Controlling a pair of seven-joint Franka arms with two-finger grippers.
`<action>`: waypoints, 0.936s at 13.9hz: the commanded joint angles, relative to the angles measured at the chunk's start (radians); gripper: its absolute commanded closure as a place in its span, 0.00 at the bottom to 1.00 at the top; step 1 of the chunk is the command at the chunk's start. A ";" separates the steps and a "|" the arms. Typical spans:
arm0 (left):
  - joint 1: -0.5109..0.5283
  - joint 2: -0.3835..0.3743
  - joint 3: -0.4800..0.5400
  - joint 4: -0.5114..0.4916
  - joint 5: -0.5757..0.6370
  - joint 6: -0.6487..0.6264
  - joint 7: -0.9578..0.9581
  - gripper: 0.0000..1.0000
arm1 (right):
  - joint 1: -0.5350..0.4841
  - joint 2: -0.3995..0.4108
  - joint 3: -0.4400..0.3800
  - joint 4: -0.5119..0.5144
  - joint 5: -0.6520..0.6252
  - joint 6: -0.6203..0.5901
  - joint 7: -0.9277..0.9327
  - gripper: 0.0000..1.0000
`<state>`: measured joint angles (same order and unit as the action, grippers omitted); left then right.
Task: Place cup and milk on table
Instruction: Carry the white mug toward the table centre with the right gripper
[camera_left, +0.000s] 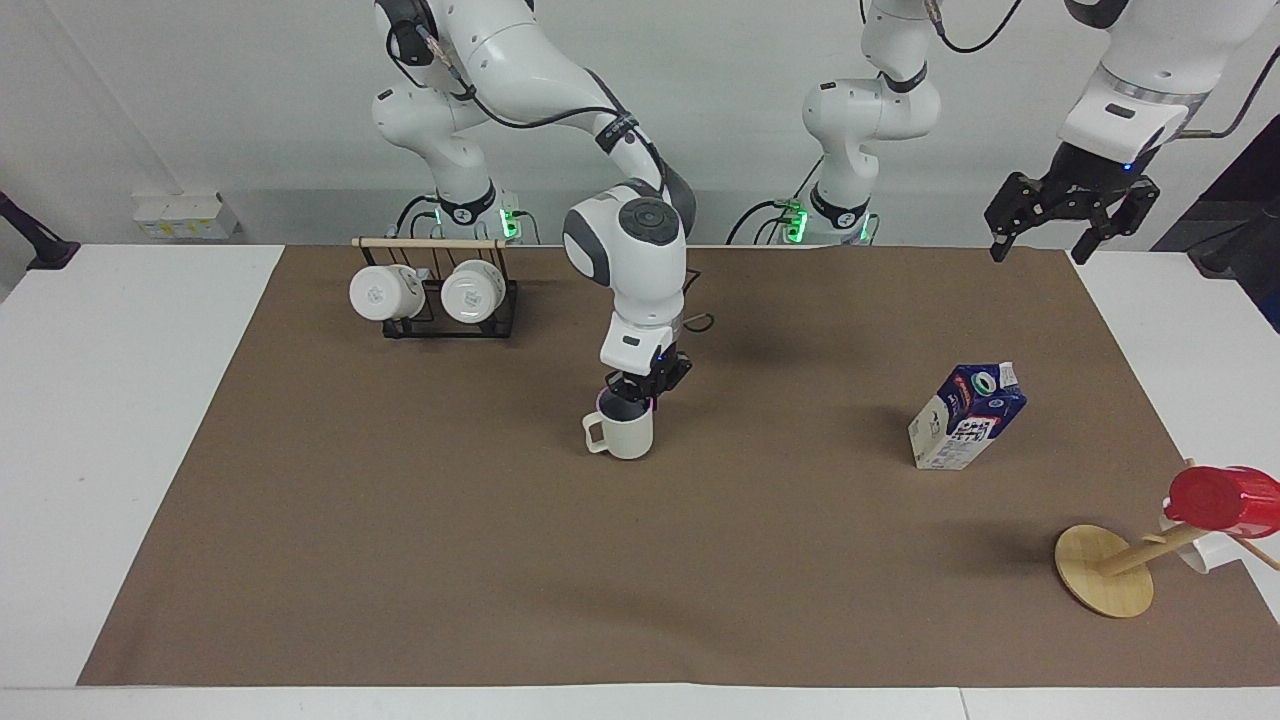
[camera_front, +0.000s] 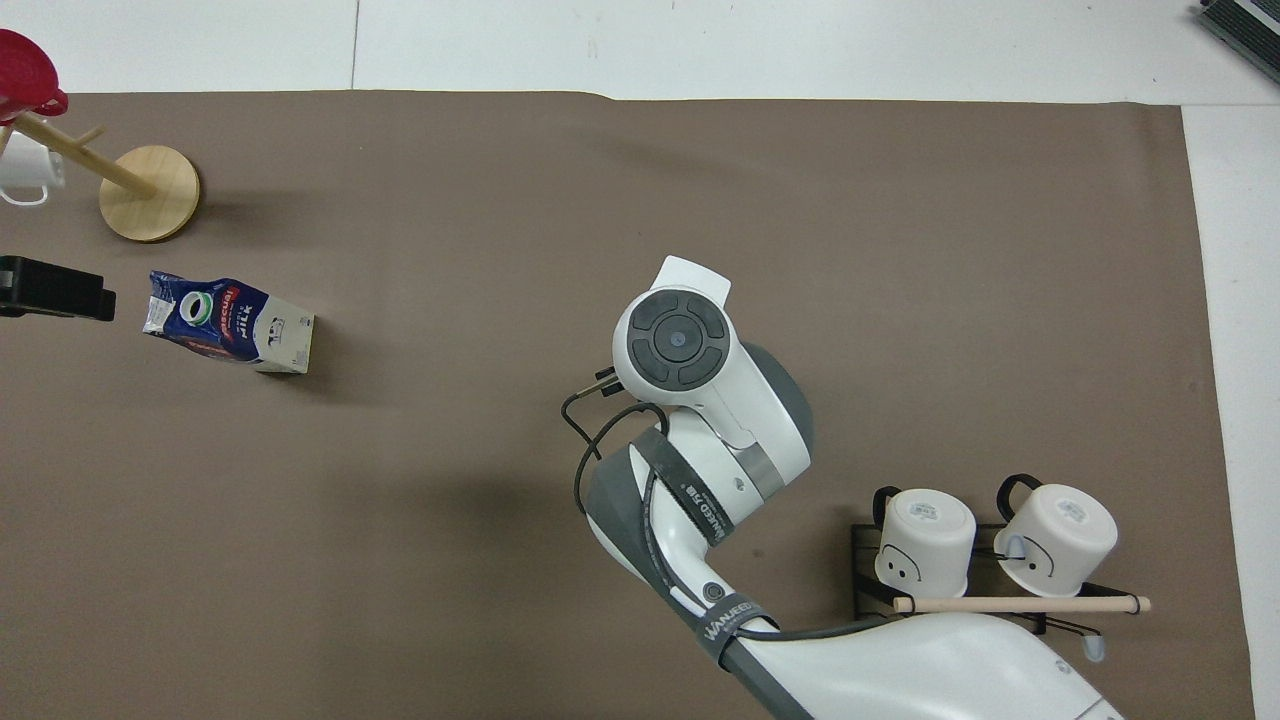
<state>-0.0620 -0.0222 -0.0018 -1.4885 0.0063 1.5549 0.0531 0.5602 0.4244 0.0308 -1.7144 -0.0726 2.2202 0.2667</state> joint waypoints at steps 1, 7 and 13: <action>-0.002 -0.028 0.003 -0.033 -0.014 0.005 0.004 0.00 | 0.001 -0.004 0.003 -0.018 -0.006 0.015 0.031 0.69; -0.002 -0.028 0.003 -0.033 -0.014 0.005 0.005 0.00 | -0.023 -0.094 0.001 -0.005 0.008 -0.054 0.042 0.00; 0.004 -0.015 0.003 -0.015 -0.014 0.030 -0.001 0.00 | -0.132 -0.257 -0.006 -0.004 0.079 -0.192 0.039 0.00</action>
<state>-0.0620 -0.0222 -0.0013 -1.4884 0.0063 1.5603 0.0528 0.4705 0.2161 0.0187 -1.7005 -0.0139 2.0668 0.2925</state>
